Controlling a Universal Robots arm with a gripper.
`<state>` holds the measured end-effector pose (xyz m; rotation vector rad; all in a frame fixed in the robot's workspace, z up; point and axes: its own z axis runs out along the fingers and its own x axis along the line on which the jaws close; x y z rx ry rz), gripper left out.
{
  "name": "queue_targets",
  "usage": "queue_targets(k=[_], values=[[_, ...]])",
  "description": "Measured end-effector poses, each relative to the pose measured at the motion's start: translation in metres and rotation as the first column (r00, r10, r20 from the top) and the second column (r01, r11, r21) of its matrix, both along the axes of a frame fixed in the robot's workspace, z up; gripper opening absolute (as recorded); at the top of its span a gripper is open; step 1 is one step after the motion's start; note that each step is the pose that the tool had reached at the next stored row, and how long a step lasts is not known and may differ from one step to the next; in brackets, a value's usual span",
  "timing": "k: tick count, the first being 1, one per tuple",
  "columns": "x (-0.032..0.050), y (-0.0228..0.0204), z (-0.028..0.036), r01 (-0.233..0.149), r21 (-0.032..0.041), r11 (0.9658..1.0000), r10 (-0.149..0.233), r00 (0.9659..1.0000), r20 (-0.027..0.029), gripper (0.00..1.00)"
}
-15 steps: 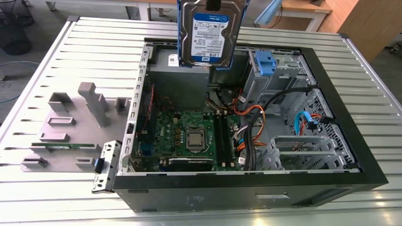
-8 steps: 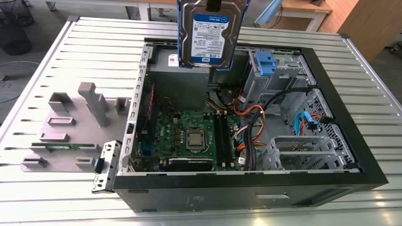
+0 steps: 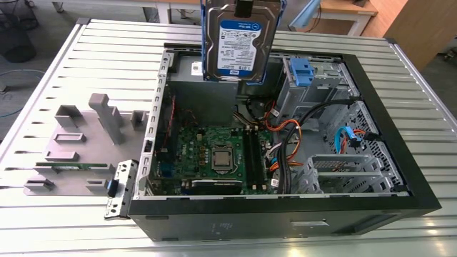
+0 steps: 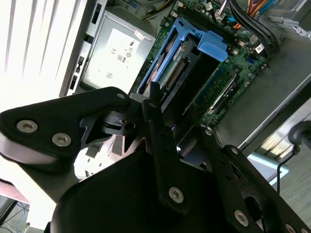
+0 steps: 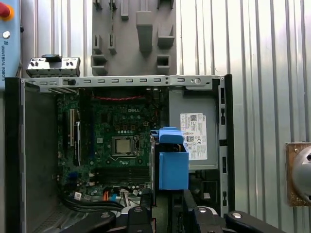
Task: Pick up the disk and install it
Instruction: 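Pick up the disk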
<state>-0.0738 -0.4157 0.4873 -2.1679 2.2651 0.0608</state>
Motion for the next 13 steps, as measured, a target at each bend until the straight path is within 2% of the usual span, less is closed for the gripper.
queue_targets(k=[13], values=[[0.0, -0.0164, 0.0, 0.0, -0.001, 1.0, 0.0, 1.0, 0.0, 0.35]])
